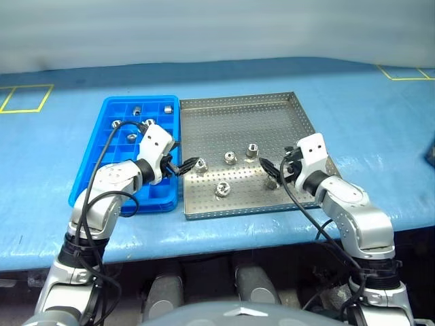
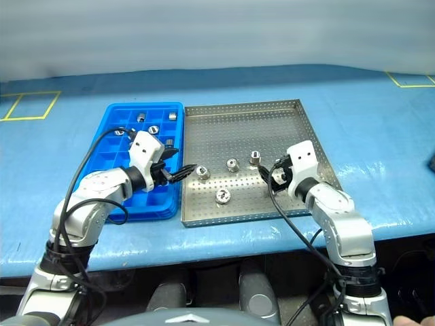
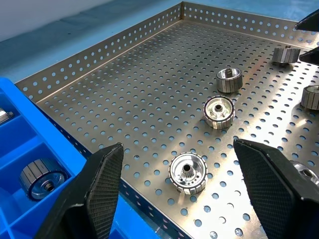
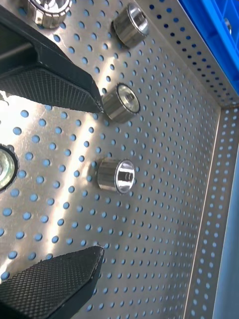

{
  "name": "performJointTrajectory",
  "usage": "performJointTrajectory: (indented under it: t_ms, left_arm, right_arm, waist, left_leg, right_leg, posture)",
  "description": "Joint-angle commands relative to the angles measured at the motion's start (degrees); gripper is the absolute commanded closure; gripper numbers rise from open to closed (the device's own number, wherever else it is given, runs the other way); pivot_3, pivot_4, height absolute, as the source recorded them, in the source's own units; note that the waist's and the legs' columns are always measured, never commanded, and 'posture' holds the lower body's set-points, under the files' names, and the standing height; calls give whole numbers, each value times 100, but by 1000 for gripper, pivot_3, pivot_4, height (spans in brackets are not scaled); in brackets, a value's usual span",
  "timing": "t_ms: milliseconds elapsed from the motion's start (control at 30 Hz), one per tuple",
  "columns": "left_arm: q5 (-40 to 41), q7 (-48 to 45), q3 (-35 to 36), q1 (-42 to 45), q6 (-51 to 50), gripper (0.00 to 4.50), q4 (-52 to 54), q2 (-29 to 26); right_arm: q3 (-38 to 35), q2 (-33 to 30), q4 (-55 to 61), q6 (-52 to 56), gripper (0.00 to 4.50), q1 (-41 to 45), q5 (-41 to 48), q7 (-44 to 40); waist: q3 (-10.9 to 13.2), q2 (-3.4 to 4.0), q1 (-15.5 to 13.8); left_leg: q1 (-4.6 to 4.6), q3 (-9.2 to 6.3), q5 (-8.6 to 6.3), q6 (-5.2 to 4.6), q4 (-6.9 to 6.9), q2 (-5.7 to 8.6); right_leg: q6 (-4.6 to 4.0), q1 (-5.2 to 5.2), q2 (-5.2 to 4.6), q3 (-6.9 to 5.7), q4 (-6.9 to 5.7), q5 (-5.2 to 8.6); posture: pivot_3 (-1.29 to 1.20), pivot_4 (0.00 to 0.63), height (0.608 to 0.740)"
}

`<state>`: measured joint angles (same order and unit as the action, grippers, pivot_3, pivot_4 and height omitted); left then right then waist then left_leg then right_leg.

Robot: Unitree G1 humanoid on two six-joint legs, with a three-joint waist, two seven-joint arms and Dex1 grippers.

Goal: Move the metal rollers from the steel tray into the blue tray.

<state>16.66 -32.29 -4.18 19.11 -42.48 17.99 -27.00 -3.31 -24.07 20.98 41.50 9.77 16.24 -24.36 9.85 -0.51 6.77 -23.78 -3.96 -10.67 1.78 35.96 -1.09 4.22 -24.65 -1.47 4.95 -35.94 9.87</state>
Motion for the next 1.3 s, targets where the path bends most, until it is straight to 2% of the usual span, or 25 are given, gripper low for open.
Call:
performJointTrajectory:
  t_ms: [33, 567, 767, 900, 1067, 1300]
  left_arm:
    - [34, -4, 33, 50, 31, 640, 164, -21]
    - [-7, 11, -89, 75, 41, 640, 125, 20]
    - [-118, -20, -326, 396, -113, 640, -123, -23]
    - [-283, -126, -737, 856, -220, 640, -449, 4]
    - [-984, -553, -1725, 1736, -229, 640, -1066, -323]
    - [-1713, -1153, -2571, 2452, 127, 640, -2126, -452]
  right_arm:
    - [-14, -43, 232, -197, 34, -10, 38, -72]
    - [9, -78, 227, -244, 34, -41, -24, -56]
    - [51, -40, 279, -262, 34, -68, -66, 17]
    - [185, 93, 263, -362, 34, -121, -130, 130]
    - [265, 370, 296, -601, 34, -221, -156, 267]
    - [254, 572, 394, -873, 34, -392, -233, 456]
  waist:
    - [0, 0, 0]
    - [1, -1, -8]
    - [1, -1, -3]
    - [1, -1, 11]
    - [1, 0, 40]
    - [1, -1, 158]
  left_leg:
    - [0, 0, 0, 0, 0, 0]
    - [-2, 0, -2, -2, -4, 0]
    - [-1, 2, -1, -2, 0, 0]
    - [-1, 2, -1, -2, 2, 1]
    - [-5, 3, -2, -2, -3, 1]
    - [-3, 6, -3, -3, -13, 0]
  right_leg:
    - [0, -1, 0, 0, 0, 0]
    - [0, -3, 0, 0, 1, 0]
    - [0, -3, 0, 1, 0, 0]
    - [0, -2, 0, 1, 0, 0]
    - [0, -8, 0, 2, 0, 0]
    - [-2, -11, 2, 5, 2, 1]
  posture:
    - [-57, 150, 740]
    - [-68, 150, 740]
    - [-81, 150, 740]
    - [-106, 150, 740]
    - [-132, 150, 740]
    - [-186, 150, 740]
